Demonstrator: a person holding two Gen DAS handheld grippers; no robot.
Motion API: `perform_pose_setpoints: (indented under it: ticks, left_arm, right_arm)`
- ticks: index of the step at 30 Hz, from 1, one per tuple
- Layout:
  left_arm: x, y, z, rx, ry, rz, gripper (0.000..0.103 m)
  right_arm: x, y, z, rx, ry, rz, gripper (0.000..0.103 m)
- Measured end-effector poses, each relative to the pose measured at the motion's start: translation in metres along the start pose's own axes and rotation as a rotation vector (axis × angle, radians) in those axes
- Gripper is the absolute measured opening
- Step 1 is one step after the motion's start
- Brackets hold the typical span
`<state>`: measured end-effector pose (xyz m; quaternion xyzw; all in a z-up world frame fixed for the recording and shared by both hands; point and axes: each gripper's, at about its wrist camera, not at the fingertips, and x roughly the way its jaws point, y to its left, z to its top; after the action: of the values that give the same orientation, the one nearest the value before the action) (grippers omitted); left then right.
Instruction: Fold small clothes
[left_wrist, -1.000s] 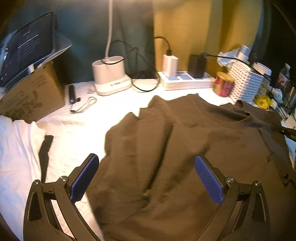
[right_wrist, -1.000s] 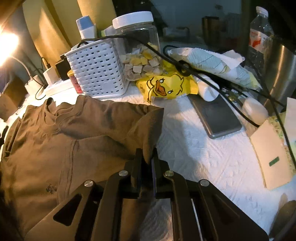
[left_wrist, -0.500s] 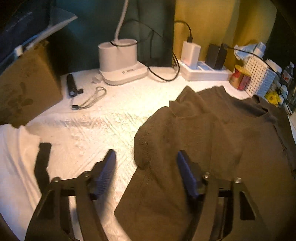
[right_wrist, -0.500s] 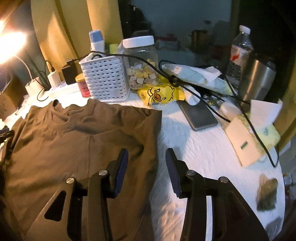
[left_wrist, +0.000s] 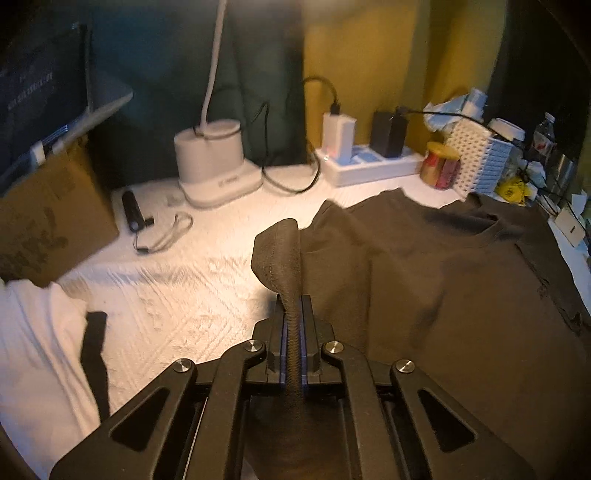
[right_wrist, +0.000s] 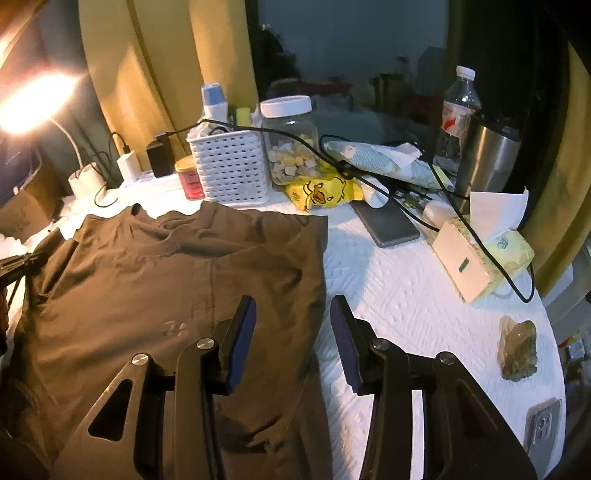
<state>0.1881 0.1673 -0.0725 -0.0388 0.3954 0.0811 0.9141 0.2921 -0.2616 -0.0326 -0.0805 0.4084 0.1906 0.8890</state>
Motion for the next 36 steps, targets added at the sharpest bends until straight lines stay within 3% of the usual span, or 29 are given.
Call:
perform_pose_setpoints:
  ticks: [9,14,16,18,20,23,28,33,36]
  left_arm:
    - [-0.018,-0.044,0.002,0.093,-0.039,-0.081,0.003]
    - [-0.002,-0.080,-0.004,0.167,0.029,-0.150,0.004]
    - [0.007,-0.096,-0.007,0.199,0.069,-0.140,0.005]
    - [0.014,-0.113,-0.010,0.223,0.099,-0.148,0.019]
    - [0.011,-0.123,-0.011,0.225,0.109,-0.188,0.062]
    - [-0.005,-0.135,-0.014,0.243,0.101,-0.232,0.067]
    - [-0.032,-0.114,-0.020,0.223,0.084,-0.169,0.067]
    - [-0.047,-0.058,-0.030,0.093,0.075,-0.075,0.067]
    - [-0.037,-0.026,-0.043,-0.011,0.125,-0.048,0.067]
  right_arm:
    - [-0.026,-0.010,-0.017,0.025,-0.037,0.046,0.045]
    - [-0.039,-0.019,-0.035,0.040,-0.044,0.062,0.045]
    - [-0.041,-0.024,-0.043,0.050,-0.042,0.069,0.045]
    - [-0.041,-0.028,-0.048,0.058,-0.037,0.070,0.045]
    - [-0.042,-0.034,-0.053,0.073,-0.034,0.065,0.045]
    - [-0.045,-0.044,-0.057,0.092,-0.041,0.058,0.045]
    - [-0.049,-0.051,-0.061,0.111,-0.055,0.059,0.045]
    - [-0.042,-0.047,-0.065,0.107,-0.039,0.072,0.045]
    - [-0.038,-0.040,-0.064,0.100,-0.029,0.083,0.045]
